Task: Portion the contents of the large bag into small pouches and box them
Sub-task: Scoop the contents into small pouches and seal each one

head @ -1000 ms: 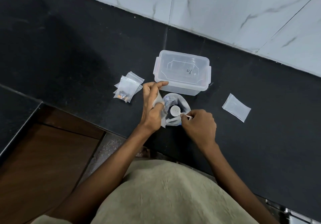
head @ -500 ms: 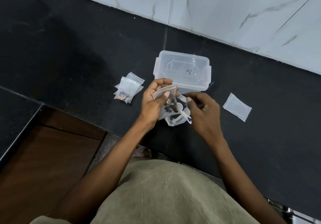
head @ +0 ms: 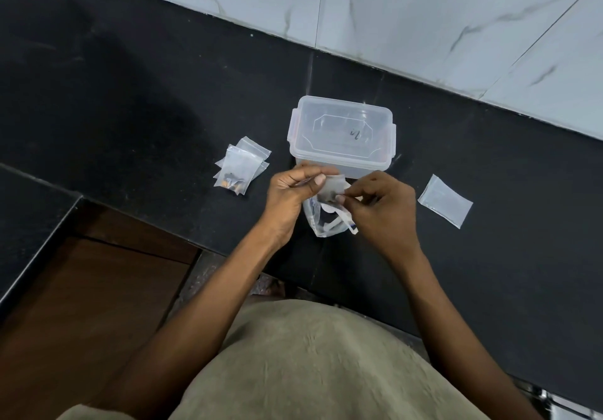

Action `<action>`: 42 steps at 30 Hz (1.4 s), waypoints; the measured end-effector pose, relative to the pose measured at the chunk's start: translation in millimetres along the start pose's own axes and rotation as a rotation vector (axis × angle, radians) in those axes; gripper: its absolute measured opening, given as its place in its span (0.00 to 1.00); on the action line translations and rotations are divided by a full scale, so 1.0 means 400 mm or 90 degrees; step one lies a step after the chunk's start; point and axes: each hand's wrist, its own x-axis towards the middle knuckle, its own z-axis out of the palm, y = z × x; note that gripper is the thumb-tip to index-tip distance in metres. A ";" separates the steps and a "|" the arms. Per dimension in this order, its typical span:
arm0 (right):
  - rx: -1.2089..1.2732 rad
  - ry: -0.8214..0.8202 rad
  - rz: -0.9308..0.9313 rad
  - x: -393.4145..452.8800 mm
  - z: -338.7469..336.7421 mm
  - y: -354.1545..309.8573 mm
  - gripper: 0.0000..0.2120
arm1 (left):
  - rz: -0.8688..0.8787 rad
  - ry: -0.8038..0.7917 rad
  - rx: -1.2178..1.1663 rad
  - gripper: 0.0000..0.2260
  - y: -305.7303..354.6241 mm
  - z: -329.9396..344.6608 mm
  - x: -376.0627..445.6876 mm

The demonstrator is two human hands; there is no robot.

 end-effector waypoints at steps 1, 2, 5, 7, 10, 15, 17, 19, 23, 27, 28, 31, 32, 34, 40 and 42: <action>0.044 -0.016 0.029 0.005 -0.004 -0.003 0.06 | -0.002 -0.002 0.010 0.08 0.000 0.003 -0.002; 0.062 -0.029 0.051 0.008 -0.006 -0.006 0.07 | -0.003 0.005 0.019 0.09 0.001 0.006 -0.004; 0.015 -0.002 0.056 0.017 -0.014 -0.006 0.07 | -0.002 0.054 0.014 0.09 0.005 0.012 -0.002; 0.105 -0.042 0.105 0.025 -0.022 -0.013 0.06 | -0.010 0.096 -0.011 0.11 0.009 0.009 0.001; 0.066 -0.043 0.125 0.027 -0.024 -0.004 0.07 | -0.005 0.117 -0.012 0.13 0.011 0.011 0.003; 0.087 -0.115 0.039 0.022 -0.023 -0.014 0.14 | -0.014 0.104 -0.002 0.13 0.017 0.010 -0.002; 0.103 -0.129 0.015 0.025 -0.022 -0.020 0.09 | -0.008 0.094 0.009 0.12 0.018 0.010 -0.003; 0.113 -0.095 0.018 0.027 -0.014 -0.019 0.03 | 0.000 0.091 0.009 0.10 0.019 0.007 -0.004; 0.139 -0.057 0.047 0.025 -0.022 -0.013 0.02 | 0.001 0.105 0.028 0.06 0.012 -0.007 -0.001; 0.051 -0.105 -0.004 0.020 -0.024 -0.014 0.03 | -0.006 0.093 0.086 0.08 0.012 -0.010 -0.002; 0.026 -0.109 -0.020 0.019 -0.021 -0.016 0.04 | -0.008 0.087 0.100 0.08 0.014 -0.008 -0.003; -0.043 -0.097 -0.059 0.024 -0.017 -0.021 0.03 | -0.024 0.053 0.124 0.10 0.018 -0.006 -0.002; -0.064 -0.093 -0.070 0.024 -0.018 -0.023 0.04 | -0.031 0.038 0.129 0.10 0.020 -0.008 -0.001; -0.097 -0.090 -0.086 0.024 -0.019 -0.025 0.05 | -0.035 0.008 0.144 0.11 0.024 -0.013 0.001; -0.148 -0.064 -0.110 0.019 -0.013 -0.023 0.04 | -0.051 -0.015 0.131 0.08 0.025 -0.017 -0.005; -0.181 -0.073 -0.120 0.016 -0.017 -0.028 0.04 | -0.051 -0.008 0.125 0.09 0.023 -0.017 -0.007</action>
